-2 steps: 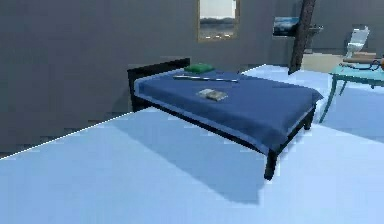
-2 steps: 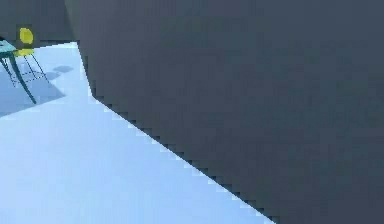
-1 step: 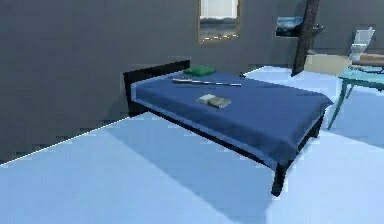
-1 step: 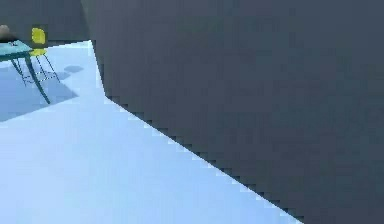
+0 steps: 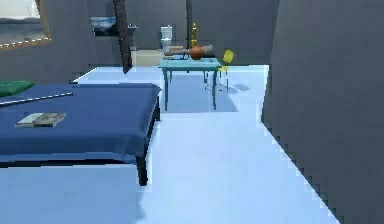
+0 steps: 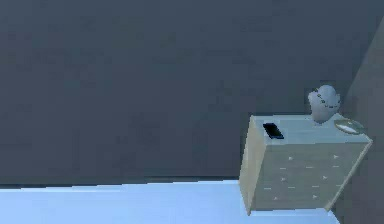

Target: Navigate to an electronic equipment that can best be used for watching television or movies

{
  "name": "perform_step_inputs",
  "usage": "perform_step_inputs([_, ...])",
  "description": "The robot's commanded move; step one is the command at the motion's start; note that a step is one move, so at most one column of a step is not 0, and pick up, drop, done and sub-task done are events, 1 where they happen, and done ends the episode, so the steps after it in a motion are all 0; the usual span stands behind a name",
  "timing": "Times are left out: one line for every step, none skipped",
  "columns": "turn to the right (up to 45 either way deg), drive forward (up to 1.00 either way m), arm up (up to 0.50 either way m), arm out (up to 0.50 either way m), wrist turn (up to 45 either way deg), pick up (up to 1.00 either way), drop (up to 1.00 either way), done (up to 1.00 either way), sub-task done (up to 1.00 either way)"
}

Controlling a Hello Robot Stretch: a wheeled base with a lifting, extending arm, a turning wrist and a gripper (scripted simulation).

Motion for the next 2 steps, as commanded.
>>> perform_step_inputs([12.0, 0.00, 0.00, 0.00, 0.0, 0.00, 0.00, 0.00, 0.00])
perform_step_inputs([0.0, 1.00, 0.00, 0.00, 0.0, 0.00, 0.00, 0.00, 0.00])
